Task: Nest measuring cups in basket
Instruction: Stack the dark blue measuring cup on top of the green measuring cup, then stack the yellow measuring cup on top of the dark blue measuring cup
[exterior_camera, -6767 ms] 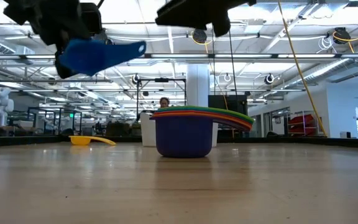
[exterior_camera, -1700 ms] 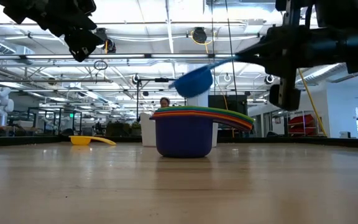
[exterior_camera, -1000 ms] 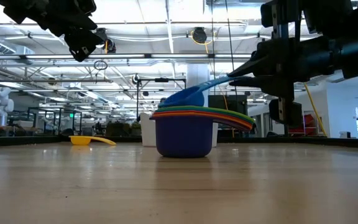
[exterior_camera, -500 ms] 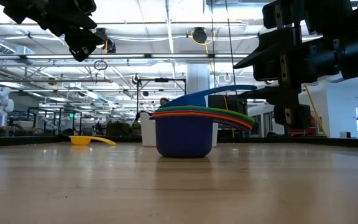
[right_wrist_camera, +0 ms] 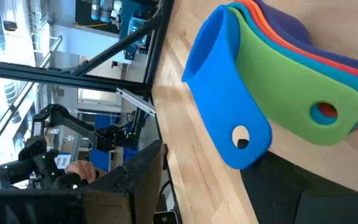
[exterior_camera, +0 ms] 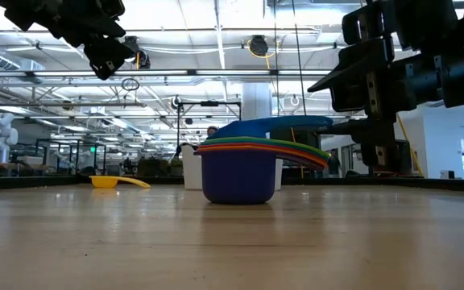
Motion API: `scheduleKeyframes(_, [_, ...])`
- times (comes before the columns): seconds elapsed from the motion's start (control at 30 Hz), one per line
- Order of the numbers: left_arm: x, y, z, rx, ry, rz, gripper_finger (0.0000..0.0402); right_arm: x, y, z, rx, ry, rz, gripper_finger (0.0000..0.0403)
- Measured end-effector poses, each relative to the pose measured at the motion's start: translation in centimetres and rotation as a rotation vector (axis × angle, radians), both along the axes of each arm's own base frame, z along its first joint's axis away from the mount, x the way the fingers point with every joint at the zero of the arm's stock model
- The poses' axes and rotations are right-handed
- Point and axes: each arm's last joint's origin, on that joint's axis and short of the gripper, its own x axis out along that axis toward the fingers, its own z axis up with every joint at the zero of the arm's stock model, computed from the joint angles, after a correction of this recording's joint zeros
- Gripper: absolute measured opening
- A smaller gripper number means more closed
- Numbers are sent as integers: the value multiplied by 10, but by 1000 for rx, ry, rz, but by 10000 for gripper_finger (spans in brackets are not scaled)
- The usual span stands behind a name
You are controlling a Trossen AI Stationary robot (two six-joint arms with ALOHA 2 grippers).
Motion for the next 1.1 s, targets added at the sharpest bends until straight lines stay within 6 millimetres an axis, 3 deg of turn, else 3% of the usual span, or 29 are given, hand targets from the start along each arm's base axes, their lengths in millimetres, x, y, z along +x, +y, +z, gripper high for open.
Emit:
scheduleKeyframes(0.2, [-1,0,-1,-8,18,2,173,-2,-8,1,-18,-16,-45,199])
scheduleKeyframes(0.4, [-1,0,-2,-28,30,10,173,-7,-2,-6,43,73,76,199])
scheduleKeyframes(0.73, [-1,1,-2,-13,26,15,173,-8,1,-6,22,58,137,199])
scheduleKeyframes(1.0, [2,20,-16,1,148,162,173,0,-10,31,-138,-397,123,199])
scheduleKeyframes(1.1, [-1,31,-28,37,259,199,173,1,-19,39,-167,-483,84,199])
